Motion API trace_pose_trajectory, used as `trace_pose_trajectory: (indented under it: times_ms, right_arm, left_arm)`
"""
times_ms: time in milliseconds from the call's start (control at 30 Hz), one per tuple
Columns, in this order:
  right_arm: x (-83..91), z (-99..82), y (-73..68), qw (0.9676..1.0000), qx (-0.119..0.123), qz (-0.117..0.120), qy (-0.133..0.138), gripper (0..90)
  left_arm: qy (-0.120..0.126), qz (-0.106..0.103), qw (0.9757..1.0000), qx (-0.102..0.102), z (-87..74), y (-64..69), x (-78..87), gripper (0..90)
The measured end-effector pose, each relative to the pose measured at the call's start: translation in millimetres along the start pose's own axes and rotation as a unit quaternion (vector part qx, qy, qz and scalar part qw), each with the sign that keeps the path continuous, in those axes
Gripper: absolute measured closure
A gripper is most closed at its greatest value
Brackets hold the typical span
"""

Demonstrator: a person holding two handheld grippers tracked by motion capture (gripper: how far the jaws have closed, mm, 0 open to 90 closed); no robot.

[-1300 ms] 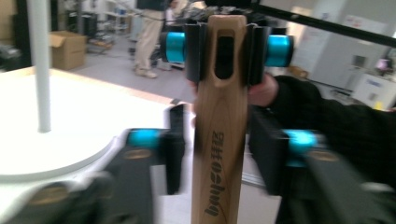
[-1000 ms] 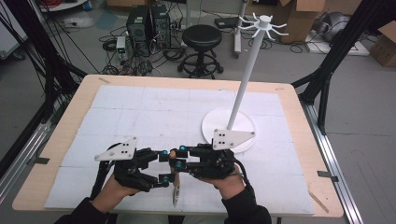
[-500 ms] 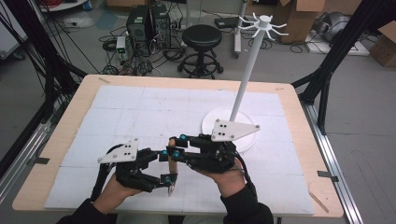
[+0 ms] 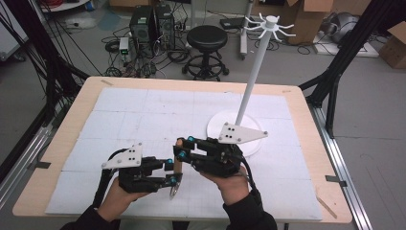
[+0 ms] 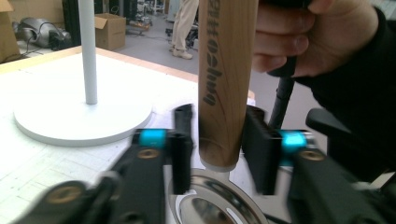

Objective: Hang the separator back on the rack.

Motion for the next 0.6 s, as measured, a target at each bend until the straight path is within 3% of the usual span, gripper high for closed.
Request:
trace_pose_trajectory:
  times_ms: [200, 300, 333, 400, 500, 567, 600]
  right_arm:
    - [0.0, -1.7, -0.3, 1.0, -0.004, 0.002, 0.002, 70.6]
    - [0.3, -2.1, 0.7, 0.9998, -0.016, 0.013, 0.0, 69.2]
    - [0.5, -1.9, 1.5, 0.9995, -0.021, 0.024, -0.001, 65.1]
    - [1.1, -1.9, 3.3, 0.9992, -0.015, 0.037, 0.007, 39.4]
    - [4.6, -4.0, 8.5, 0.9977, 0.017, 0.065, 0.005, 26.9]
    - [7.3, -6.4, 13.9, 0.9959, 0.016, 0.089, 0.002, 25.1]
    - [7.3, -6.4, 13.9, 0.9959, 0.016, 0.089, 0.002, 25.1]
  left_arm:
    - [-0.006, -0.003, 1.0, 0.002, 1.4, 1.0, 0.0, 70.3]
    - [-0.006, -0.01, 0.9999, 0.0, 2.1, 2.0, -0.2, 70.5]
    - [-0.003, -0.014, 0.9999, 0.001, 2.6, 2.2, 0.0, 70.5]
    - [0.005, -0.026, 0.9997, -0.001, 4.4, 2.9, 0.5, 70.6]
    - [0.015, -0.06, 0.9981, -0.004, 7.0, 4.3, 0.9, 70.5]
    - [0.02, -0.08, 0.9965, -0.008, 8.4, 5.5, 0.9, 70.5]
    - [0.02, -0.08, 0.9965, -0.008, 8.4, 5.5, 0.9, 70.5]
Point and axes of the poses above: each handheld gripper's, and its own axes: x roughly backward along the jaws, z roughly out of its top, y roughly to its right, the point moved 1 cm from there along -x, roughly forward along the jaws, and after that the axes turned 14 degrees about -x, right-handed, at the moved point
